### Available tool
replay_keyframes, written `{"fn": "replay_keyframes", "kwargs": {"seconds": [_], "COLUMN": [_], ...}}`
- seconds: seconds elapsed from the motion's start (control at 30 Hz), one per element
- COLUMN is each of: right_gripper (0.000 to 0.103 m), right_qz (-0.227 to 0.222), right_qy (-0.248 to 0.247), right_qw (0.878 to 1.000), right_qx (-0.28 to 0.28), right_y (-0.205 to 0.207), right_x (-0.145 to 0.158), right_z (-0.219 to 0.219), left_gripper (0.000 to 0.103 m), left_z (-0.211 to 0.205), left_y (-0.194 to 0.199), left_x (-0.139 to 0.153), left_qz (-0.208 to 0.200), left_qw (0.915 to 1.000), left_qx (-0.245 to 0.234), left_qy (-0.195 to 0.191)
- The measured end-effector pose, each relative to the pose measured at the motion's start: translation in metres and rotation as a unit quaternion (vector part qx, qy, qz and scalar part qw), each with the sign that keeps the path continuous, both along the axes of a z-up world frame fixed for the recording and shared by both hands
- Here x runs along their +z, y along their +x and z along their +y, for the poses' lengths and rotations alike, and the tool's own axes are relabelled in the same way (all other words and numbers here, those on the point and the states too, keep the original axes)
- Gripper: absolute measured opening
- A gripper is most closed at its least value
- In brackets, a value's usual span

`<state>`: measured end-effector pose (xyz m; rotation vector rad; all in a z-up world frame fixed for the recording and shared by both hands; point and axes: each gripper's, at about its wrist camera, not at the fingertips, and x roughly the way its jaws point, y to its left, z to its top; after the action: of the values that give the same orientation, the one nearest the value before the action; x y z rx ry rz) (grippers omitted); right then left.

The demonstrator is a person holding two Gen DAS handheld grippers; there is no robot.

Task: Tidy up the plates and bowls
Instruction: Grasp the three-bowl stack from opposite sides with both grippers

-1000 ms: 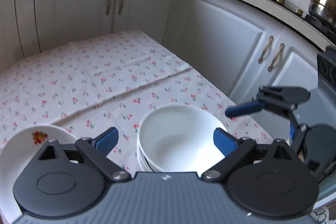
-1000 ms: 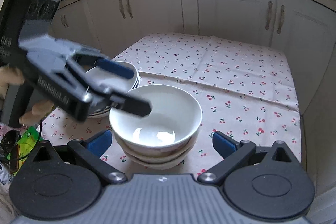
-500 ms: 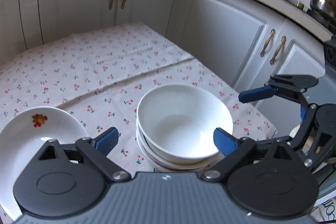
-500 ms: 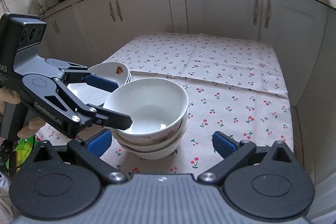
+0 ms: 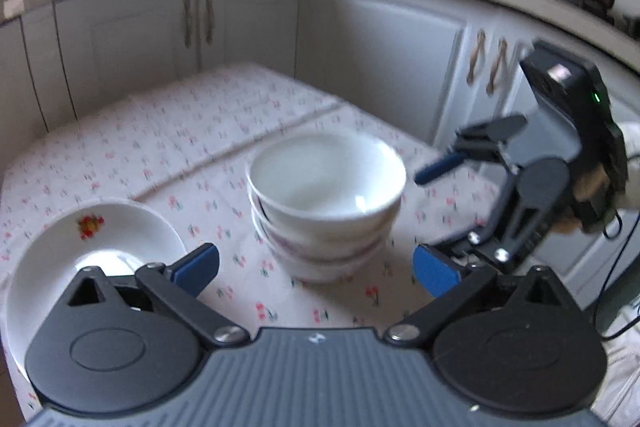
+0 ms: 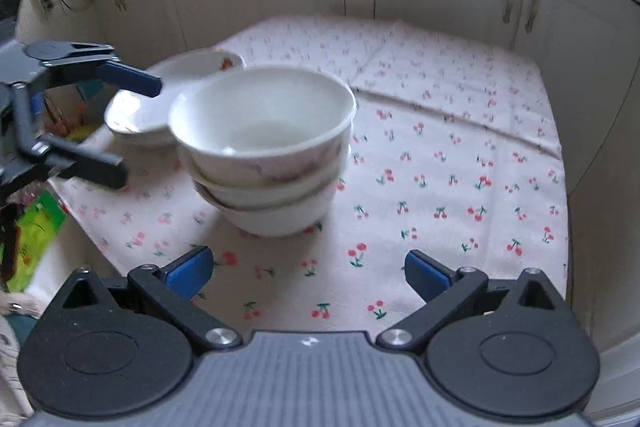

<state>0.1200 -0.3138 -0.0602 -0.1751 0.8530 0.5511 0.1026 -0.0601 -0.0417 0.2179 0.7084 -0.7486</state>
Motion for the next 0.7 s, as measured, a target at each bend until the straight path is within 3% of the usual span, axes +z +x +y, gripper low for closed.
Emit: {"fn": "replay_keyframes", "kwargs": {"seconds": [0.47,0.7], "right_gripper": [0.103,0.103], "right_qz": [-0.008,-0.013], "right_qy": [-0.062,-0.051], "right_qw": [0.997,0.997], "right_qx": [0.043,0.054], "right_y": [0.023,0.022], "right_x": [-0.030,-0.031], "right_z": [0.011,0.005], "left_gripper": [0.102,0.103], "left_z": [-0.036,-0.041], "left_y": [0.025,0.022], "left_x": [-0.056,-0.062], "left_qz": [0.060,0.039], "left_qw": [0.9952,0.9939], "left_qx": [-0.030,-0.037], "left_qy": [0.071,0.096]}}
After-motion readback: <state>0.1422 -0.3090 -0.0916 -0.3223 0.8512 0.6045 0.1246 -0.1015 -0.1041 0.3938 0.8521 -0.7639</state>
